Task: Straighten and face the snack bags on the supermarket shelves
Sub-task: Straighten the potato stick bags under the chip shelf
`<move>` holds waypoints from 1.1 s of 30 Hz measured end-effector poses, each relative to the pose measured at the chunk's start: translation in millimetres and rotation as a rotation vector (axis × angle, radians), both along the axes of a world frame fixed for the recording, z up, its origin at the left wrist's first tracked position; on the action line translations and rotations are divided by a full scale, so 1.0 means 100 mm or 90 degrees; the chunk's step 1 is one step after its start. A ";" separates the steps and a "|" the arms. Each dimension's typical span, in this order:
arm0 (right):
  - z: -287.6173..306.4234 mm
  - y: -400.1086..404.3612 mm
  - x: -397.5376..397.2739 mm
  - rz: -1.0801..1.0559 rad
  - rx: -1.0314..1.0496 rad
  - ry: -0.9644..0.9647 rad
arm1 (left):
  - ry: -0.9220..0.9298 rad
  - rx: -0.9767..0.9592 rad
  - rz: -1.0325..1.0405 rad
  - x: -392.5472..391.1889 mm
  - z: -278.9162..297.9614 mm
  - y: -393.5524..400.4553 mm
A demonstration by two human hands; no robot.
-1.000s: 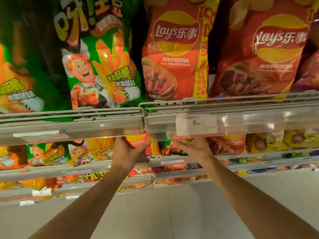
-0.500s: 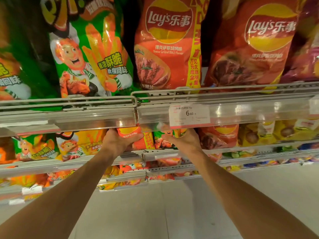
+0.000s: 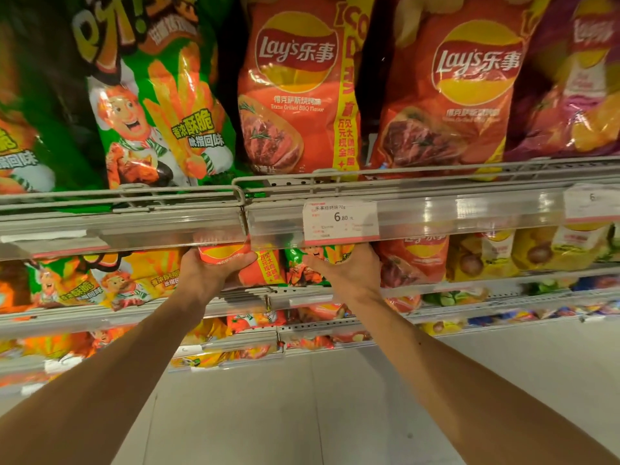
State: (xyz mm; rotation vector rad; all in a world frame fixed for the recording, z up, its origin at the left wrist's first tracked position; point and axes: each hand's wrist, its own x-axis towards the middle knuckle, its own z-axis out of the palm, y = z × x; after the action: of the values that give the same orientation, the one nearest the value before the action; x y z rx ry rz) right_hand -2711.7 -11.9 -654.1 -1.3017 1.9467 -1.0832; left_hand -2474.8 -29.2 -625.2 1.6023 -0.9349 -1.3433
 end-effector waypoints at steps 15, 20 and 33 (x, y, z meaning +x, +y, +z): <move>0.18 0.70 -0.33 0.096 0.054 -0.090 | -0.076 -0.027 -0.026 -0.22 0.04 0.05; 0.12 1.10 -0.73 0.085 0.078 -0.071 | -0.099 -0.049 -0.022 -0.71 0.06 0.07; 0.09 1.43 -1.47 -0.025 0.074 -0.099 | -0.383 -0.133 -0.004 -1.64 -0.10 0.17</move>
State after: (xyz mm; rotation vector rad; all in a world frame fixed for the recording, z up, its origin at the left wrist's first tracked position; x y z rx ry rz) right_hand -2858.4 130.9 -645.3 -1.0894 1.8962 -1.0413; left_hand -2638.5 -12.0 -635.7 1.8680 -1.3807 -0.7308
